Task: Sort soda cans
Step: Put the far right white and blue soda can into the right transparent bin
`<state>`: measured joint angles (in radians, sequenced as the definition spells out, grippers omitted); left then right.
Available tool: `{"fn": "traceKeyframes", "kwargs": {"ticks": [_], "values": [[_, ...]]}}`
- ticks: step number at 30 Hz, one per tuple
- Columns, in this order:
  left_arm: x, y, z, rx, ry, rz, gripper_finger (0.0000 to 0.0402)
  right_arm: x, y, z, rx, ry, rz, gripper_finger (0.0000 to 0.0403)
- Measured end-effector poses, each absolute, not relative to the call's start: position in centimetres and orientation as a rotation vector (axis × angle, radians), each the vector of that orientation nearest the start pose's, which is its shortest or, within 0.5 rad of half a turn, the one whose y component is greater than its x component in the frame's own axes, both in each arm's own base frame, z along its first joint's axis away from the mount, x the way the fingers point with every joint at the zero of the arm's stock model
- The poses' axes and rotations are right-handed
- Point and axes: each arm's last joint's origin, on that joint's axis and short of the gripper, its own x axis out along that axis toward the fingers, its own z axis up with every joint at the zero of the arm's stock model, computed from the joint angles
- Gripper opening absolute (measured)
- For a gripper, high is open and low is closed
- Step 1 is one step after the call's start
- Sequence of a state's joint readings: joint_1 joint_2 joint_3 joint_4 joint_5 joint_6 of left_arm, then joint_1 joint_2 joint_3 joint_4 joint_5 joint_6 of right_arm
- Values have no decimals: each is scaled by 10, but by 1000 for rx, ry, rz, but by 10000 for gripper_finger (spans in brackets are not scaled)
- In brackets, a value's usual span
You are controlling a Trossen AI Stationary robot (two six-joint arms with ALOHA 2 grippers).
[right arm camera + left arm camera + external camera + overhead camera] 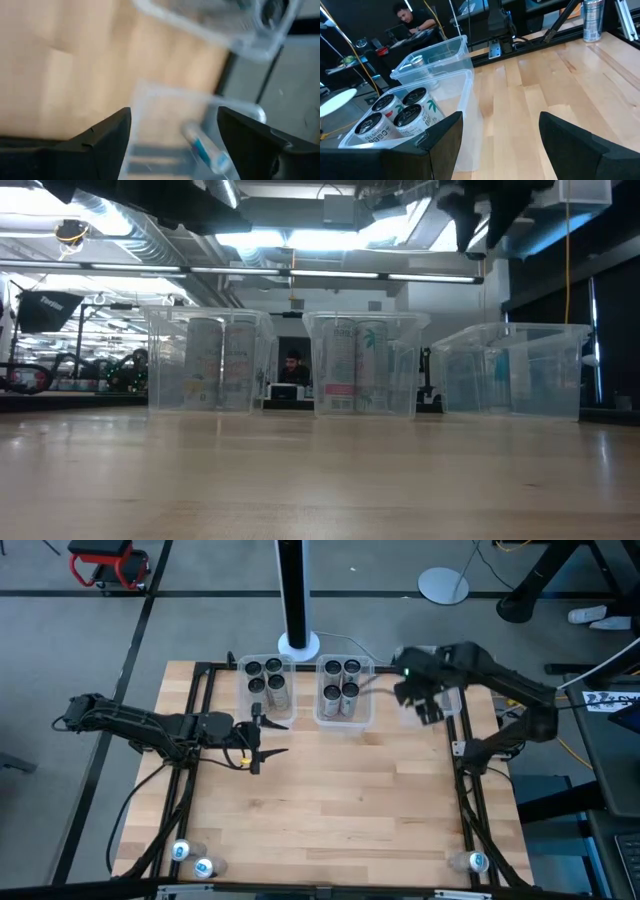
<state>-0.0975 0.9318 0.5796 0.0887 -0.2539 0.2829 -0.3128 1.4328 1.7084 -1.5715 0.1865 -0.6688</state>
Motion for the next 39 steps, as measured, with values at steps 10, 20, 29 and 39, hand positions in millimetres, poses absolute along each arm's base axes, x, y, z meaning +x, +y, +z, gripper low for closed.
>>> {"fn": "traceKeyframes", "kwargs": {"ticks": [10, 20, 29, 39], "values": [[205, -13, 262, 318, 281, 119, 251, 229, 18, 396, -440, 1282, 241, 296], [205, -13, 262, 317, 280, 119, 251, 208, 99, 396, -383, 1248, 296, 296], [205, -13, 262, 313, 279, 120, 251, 183, 152, 391, -414, 1238, 348, 296], [206, -13, 264, 310, 262, 122, 251, 192, 186, 365, -291, 1438, 456, 296]]}}
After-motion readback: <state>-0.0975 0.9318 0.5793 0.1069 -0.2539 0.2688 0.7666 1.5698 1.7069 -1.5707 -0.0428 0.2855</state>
